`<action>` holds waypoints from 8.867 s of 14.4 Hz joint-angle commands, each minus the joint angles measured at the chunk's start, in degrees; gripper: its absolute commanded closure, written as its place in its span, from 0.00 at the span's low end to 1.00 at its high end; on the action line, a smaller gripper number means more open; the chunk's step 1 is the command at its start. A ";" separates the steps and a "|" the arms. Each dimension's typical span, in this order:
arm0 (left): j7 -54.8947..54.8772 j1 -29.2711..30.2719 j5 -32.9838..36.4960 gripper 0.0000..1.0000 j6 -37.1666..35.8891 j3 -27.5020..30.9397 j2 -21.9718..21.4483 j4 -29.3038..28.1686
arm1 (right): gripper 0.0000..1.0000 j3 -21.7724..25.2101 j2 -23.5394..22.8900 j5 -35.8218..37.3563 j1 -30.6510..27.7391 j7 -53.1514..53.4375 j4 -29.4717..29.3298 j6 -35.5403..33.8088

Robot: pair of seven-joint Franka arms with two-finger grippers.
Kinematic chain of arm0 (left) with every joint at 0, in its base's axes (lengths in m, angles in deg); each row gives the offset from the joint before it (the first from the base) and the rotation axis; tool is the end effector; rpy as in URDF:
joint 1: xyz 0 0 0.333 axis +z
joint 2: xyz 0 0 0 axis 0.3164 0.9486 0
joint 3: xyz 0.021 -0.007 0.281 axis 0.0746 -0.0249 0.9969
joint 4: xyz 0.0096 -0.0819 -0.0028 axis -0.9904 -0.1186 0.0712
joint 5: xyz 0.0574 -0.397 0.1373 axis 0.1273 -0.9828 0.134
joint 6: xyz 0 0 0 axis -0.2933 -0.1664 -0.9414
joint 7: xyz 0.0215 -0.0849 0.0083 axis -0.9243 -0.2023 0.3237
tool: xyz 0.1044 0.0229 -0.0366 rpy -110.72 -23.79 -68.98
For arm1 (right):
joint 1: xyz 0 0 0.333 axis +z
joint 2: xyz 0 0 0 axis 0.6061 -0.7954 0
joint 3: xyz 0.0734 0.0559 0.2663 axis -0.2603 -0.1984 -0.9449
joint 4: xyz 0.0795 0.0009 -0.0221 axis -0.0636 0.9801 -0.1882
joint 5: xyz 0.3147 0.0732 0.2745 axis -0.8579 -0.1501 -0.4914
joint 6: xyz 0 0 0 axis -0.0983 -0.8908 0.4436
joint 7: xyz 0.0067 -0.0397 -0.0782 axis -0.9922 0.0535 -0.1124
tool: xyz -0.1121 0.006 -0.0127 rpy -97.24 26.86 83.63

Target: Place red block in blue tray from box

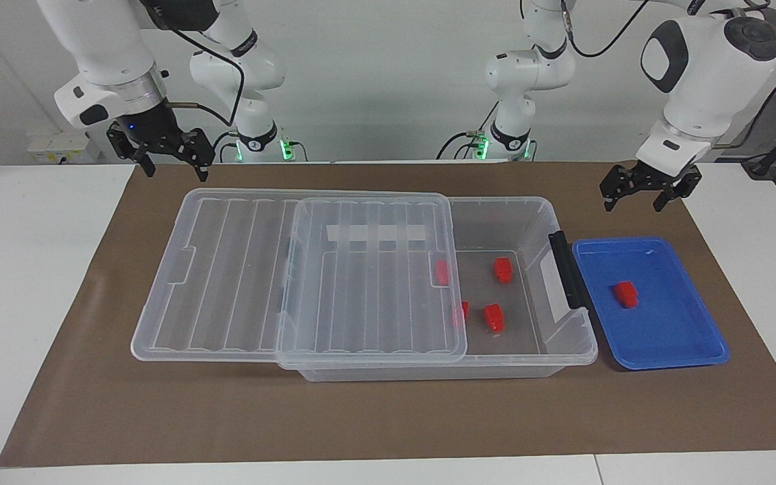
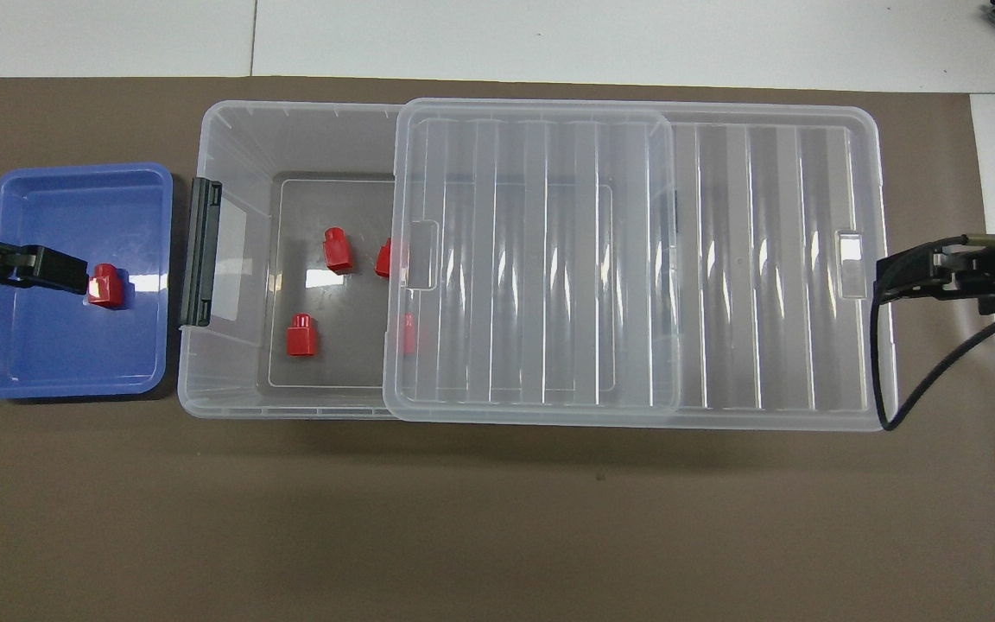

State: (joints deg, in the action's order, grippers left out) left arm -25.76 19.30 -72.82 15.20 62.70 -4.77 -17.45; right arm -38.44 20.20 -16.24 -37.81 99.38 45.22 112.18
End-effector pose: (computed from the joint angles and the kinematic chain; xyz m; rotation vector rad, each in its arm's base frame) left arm 0.5932 -0.0075 0.5303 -3.0801 0.2131 -0.0098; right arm 0.5734 0.0247 0.5951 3.0969 -0.1941 -0.0520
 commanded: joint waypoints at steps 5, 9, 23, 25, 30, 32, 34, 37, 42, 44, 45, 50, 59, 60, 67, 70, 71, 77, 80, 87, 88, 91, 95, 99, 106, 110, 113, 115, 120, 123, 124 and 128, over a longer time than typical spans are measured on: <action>0.55 -7.18 -0.56 0.00 -1.27 4.47 -2.03 -0.99 | 0.00 -0.18 0.14 -0.15 -1.51 0.72 0.36 0.26; 0.72 -6.83 -3.63 0.00 -5.74 4.12 0.60 4.70 | 0.00 -0.18 0.14 -0.15 -1.51 0.72 0.36 0.79; 0.63 -7.35 -3.46 0.00 -8.39 4.20 -0.97 5.69 | 1.00 -0.09 -0.56 -0.67 -5.99 0.19 7.29 15.98; 0.63 -7.27 -3.46 0.00 -8.31 4.20 -0.97 5.78 | 1.00 -0.09 -1.96 -0.67 -6.70 0.10 8.53 19.76; 0.63 -6.74 -3.46 0.00 -8.31 4.20 -0.97 5.78 | 1.00 -0.09 -8.55 -1.99 -8.63 -0.25 8.18 27.93; 0.63 -6.74 -3.46 0.00 -8.39 4.20 -0.97 5.78 | 1.00 -0.09 -11.01 -2.43 -8.89 -0.51 8.09 29.53; 0.63 -6.74 -3.46 0.00 -8.39 4.20 -0.97 5.69 | 1.00 -0.09 -12.60 -2.43 -9.34 -2.61 8.09 30.84; 0.63 -6.65 -3.46 0.00 -8.31 4.20 -0.97 5.69 | 1.00 -0.09 -12.87 -2.43 -9.34 -3.06 8.18 30.94; 0.55 -6.65 -3.46 0.00 -9.00 4.20 -0.97 5.69 | 1.00 -0.09 -12.96 -2.26 -9.25 -3.15 6.77 29.88; 0.55 -6.65 -3.46 0.00 -9.10 4.20 -1.15 5.69 | 1.00 -0.09 -12.87 -2.34 -9.07 -3.06 7.56 30.58; 0.55 -6.74 -3.46 0.00 -9.10 4.20 -1.32 5.69 | 1.00 -0.09 -13.05 -2.34 -9.07 -3.06 7.74 30.76; 0.55 -6.65 -3.46 0.00 -8.92 4.29 -1.59 5.78 | 1.00 -0.09 -13.75 -2.26 -9.07 -3.06 7.83 30.94; 0.55 -6.56 -3.46 0.00 -8.48 4.20 -1.76 5.69 | 1.00 -0.70 -13.75 -2.26 -6.27 -3.15 7.91 29.71; 0.55 -6.65 -3.46 0.00 -8.48 4.20 -1.76 5.69 | 1.00 -0.70 -13.75 -2.26 -5.30 -3.41 7.91 29.10; 0.55 -6.65 -3.46 0.00 -8.48 4.20 -1.76 5.69 | 1.00 -0.79 -13.31 -2.43 -0.21 -9.39 7.91 25.67; 0.55 -6.65 -3.46 0.00 -8.48 4.20 -1.76 5.69 | 1.00 -0.79 -13.14 -3.22 2.87 -9.13 8.18 25.75; 0.55 -6.56 -3.46 0.00 -8.48 4.20 -1.76 5.69 | 1.00 -0.88 -13.14 -3.22 3.49 -8.87 8.18 25.75; 0.55 -6.56 -3.46 0.00 -8.48 4.20 -1.76 5.69 | 1.00 -0.88 -12.79 -3.31 7.71 -8.16 8.27 25.14; 0.55 -6.65 -3.46 0.00 -8.48 4.20 -1.76 5.69 | 1.00 -1.14 -12.52 -3.31 8.86 -7.46 8.35 23.82; 0.55 -6.56 -3.46 0.00 -8.39 4.20 -1.76 5.69 | 1.00 -2.11 -12.52 -3.31 8.86 -7.28 8.27 23.91; 0.55 -6.65 -3.46 0.00 -8.48 4.20 -1.76 5.69 | 1.00 -2.11 -12.52 -3.57 8.86 -7.11 8.27 23.82; 0.55 -6.65 -3.46 0.00 -8.48 4.20 -1.76 5.69 | 1.00 -2.29 -12.52 -3.66 8.86 -7.11 8.27 23.82; 0.55 -6.65 -3.46 0.00 -8.48 4.20 -1.76 5.69 | 1.00 -2.29 -12.52 -3.66 8.86 -7.11 8.18 23.82; 0.55 -6.65 -3.46 0.00 -8.48 4.20 -1.76 5.69 | 1.00 -2.20 -9.98 -3.66 8.68 -3.17 8.18 22.68; 0.55 -6.65 -3.46 0.00 -8.48 4.20 -1.76 5.69 | 1.00 -1.76 -5.49 -1.38 5.26 3.70 8.88 19.60; 0.55 -6.56 -3.46 0.00 -8.48 4.20 -1.76 5.69 | 0.69 -1.50 -3.65 1.87 3.51 6.77 8.27 19.34; 0.55 -6.56 -3.46 0.00 -8.48 4.20 -1.76 5.69 | 0.00 -1.58 -0.84 1.09 1.48 6.96 7.83 16.36; 0.55 -6.65 -3.46 0.00 -8.48 4.20 -1.76 5.69 | 0.00 -1.15 0.75 1.00 1.13 6.96 7.65 15.21; 0.55 -6.65 -3.46 0.00 -8.48 4.20 -1.76 5.69 | 0.00 -0.97 -0.91 0.73 0.33 6.43 -1.55 4.59; 0.55 -6.65 -3.46 0.00 -8.48 4.20 -1.76 5.60 | 0.00 -0.79 -3.99 0.82 -0.19 3.64 -7.28 1.23; 0.55 -6.65 -3.46 0.00 -8.48 4.20 -1.76 5.69 | 0.00 -0.88 -3.56 0.65 -0.11 3.36 -6.68 0.27; 0.55 -6.65 -3.46 0.00 -8.48 4.20 -1.76 5.69 | 0.00 -0.88 -1.19 0.64 0.33 3.44 -3.61 -1.06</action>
State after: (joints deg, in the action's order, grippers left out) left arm -25.58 12.79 -75.65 7.28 66.59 -5.91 -11.87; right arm -39.03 17.98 -15.20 -37.12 103.99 40.81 112.07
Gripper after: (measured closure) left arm 0.000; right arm 0.000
